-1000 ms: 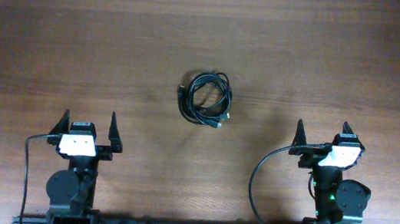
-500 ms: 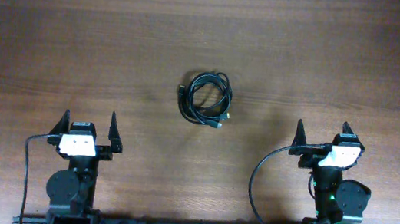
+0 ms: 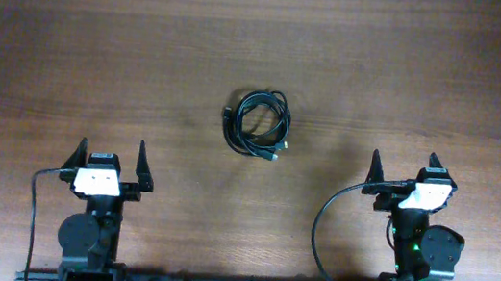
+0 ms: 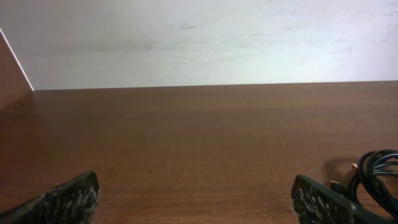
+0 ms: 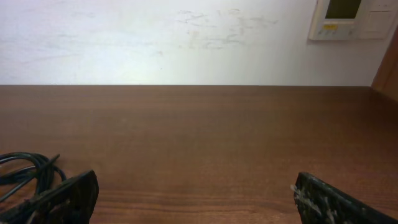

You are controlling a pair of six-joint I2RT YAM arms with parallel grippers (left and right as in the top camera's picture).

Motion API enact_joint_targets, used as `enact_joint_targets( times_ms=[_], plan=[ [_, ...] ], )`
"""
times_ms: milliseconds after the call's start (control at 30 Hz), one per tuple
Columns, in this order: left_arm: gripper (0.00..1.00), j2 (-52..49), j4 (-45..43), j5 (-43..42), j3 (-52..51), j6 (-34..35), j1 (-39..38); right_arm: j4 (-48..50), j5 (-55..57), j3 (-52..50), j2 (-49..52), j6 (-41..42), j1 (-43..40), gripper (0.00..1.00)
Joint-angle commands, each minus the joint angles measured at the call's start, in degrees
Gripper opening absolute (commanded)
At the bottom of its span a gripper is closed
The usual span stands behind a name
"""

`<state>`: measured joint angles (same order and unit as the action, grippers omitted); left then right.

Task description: Untangle cables

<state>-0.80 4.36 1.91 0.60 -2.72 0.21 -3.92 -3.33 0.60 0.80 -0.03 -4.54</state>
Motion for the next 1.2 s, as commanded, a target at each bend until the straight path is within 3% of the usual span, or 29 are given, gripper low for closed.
enact_joint_targets(
  times_ms=[0, 167, 400, 567, 700, 933, 1167],
  plan=[
    [0.99, 0.1, 0.3, 0.4, -0.1, 0.5, 0.3, -0.3, -0.5, -0.3, -0.4, 0.3, -0.4, 0.99],
    [0.99, 0.1, 0.3, 0.5, -0.1, 0.6, 0.3, -0.2, -0.5, -0.3, -0.4, 0.3, -0.4, 0.99],
    [0.99, 0.1, -3.1, 0.5, -0.1, 0.6, 0.3, 1.9, 8.5, -0.3, -0.4, 0.3, -0.4, 0.99],
    [0.99, 0.1, -10.2, -10.3, 0.4, 0.6, 0.3, 12.0, -2.6, -0.3, -0.4, 0.5, -0.4, 0.99],
    [0.99, 0.1, -8.8, -11.2, 4.0, 2.1, 0.3, 17.0, -2.7, 1.3, -0.4, 0.5, -0.4, 0.99],
    [0.99, -0.6, 0.9, -12.0, 22.4, 3.4, 0.3, 5.4, -2.7, 14.0, 0.8, -1.7, -0.4, 0.99],
    [0.99, -6.4, 14.1, -13.4, 36.7, 3.4, 0.3, -13.2, -2.5, 32.9, 12.9, -9.0, -0.4, 0.99]
  ],
)
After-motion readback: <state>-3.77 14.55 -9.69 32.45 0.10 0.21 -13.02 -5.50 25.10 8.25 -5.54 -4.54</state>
